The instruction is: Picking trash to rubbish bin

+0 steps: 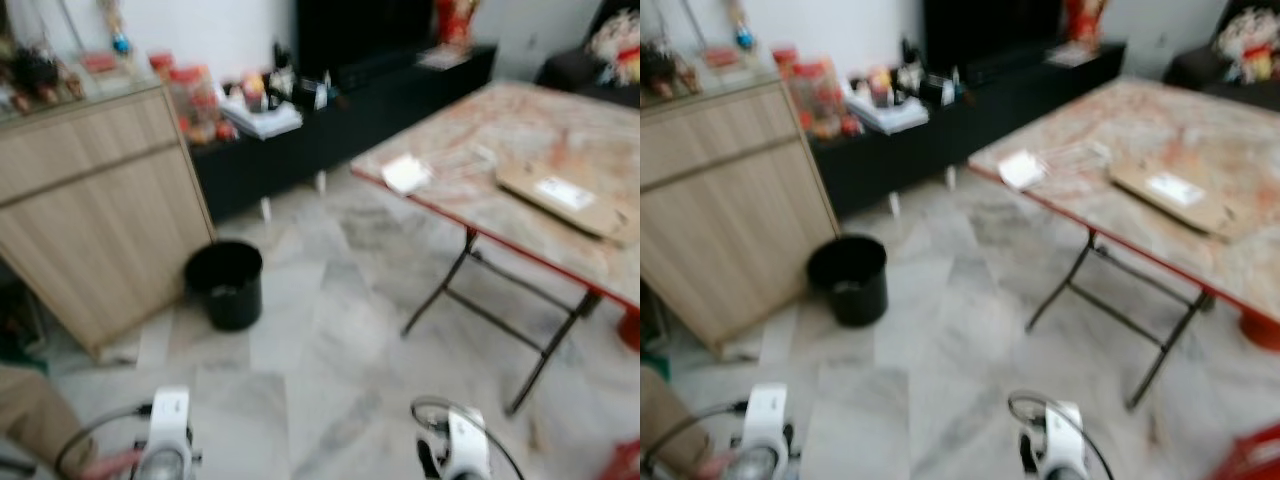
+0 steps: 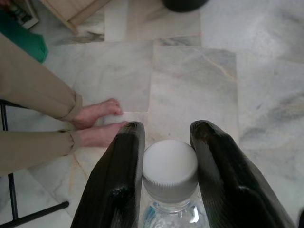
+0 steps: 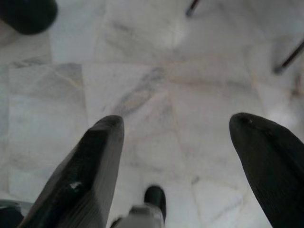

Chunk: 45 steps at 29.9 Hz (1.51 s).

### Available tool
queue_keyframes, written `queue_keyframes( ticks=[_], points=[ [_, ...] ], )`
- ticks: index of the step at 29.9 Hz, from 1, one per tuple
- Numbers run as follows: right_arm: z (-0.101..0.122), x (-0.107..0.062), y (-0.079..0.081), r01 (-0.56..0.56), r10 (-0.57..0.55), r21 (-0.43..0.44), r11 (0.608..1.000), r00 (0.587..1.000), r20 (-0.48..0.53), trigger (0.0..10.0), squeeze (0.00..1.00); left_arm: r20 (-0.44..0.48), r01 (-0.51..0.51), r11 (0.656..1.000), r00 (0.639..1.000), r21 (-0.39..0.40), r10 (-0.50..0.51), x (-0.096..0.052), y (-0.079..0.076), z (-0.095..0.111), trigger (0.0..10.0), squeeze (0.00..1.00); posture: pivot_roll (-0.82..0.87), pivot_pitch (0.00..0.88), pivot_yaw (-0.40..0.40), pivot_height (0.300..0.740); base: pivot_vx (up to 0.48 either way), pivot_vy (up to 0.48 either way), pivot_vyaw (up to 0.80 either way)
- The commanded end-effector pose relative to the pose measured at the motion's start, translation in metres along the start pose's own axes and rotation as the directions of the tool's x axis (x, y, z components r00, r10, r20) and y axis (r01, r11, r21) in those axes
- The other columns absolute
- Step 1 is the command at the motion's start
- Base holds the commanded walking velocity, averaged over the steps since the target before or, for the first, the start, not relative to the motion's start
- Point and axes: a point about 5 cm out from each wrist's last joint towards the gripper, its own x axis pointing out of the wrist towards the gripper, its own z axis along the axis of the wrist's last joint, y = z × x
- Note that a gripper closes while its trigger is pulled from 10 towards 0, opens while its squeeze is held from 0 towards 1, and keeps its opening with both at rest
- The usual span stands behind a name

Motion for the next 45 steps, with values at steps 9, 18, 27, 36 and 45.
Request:
queue_keyframes(
  ticks=[9, 18, 27, 36, 45],
  points=[
    [0.0051, 0.0024, 0.0111, -0.038, 0.038, -0.037, 0.999, 0.999, 0.009, 10.0, 0.0, -0.007, -0.027, 1.0, 1.0, 0.004, 0.027, 0.0007, 0.0094, -0.0003, 10.0, 0.0, -0.04, 0.0, -0.025, 0.74, 0.343, 0.0, 0.25],
    [0.0054, 0.0025, 0.0094, -0.033, 0.033, -0.021, 0.999, 0.999, 0.007, 10.0, 0.0, -0.008, -0.026, 1.0, 1.0, 0.003, 0.026, 0.0005, 0.0082, -0.0006, 10.0, 0.0, -0.04, 0.0, -0.031, 0.74, 0.315, 0.0, 0.26],
    [0.0043, 0.0025, 0.0106, -0.033, 0.033, -0.044, 0.998, 0.999, -0.004, 10.0, 0.0, -0.016, -0.036, 0.999, 0.999, -0.007, 0.036, -0.0007, 0.0091, -0.0048, 10.0, 0.0, -0.03, 0.015, -0.036, 0.74, 0.368, 0.0, 0.36],
    [0.006, 0.0031, 0.0114, -0.026, 0.026, -0.023, 0.999, 1.0, 0.002, 10.0, 0.0, -0.014, -0.036, 0.999, 0.999, 0.001, 0.036, -0.0005, 0.0111, -0.0045, 10.0, 0.0, -0.03, 0.026, -0.03, 0.74, 0.357, 0.0, 0.26],
    [0.0082, 0.0036, 0.0119, -0.028, 0.028, -0.001, 1.0, 1.0, 0.013, 10.0, 0.0, -0.009, -0.035, 0.999, 0.999, 0.001, 0.035, 0.0001, 0.0107, -0.0023, 10.0, 0.0, -0.03, 0.031, -0.029, 0.74, 0.355, 0.0, 0.0]
  ],
)
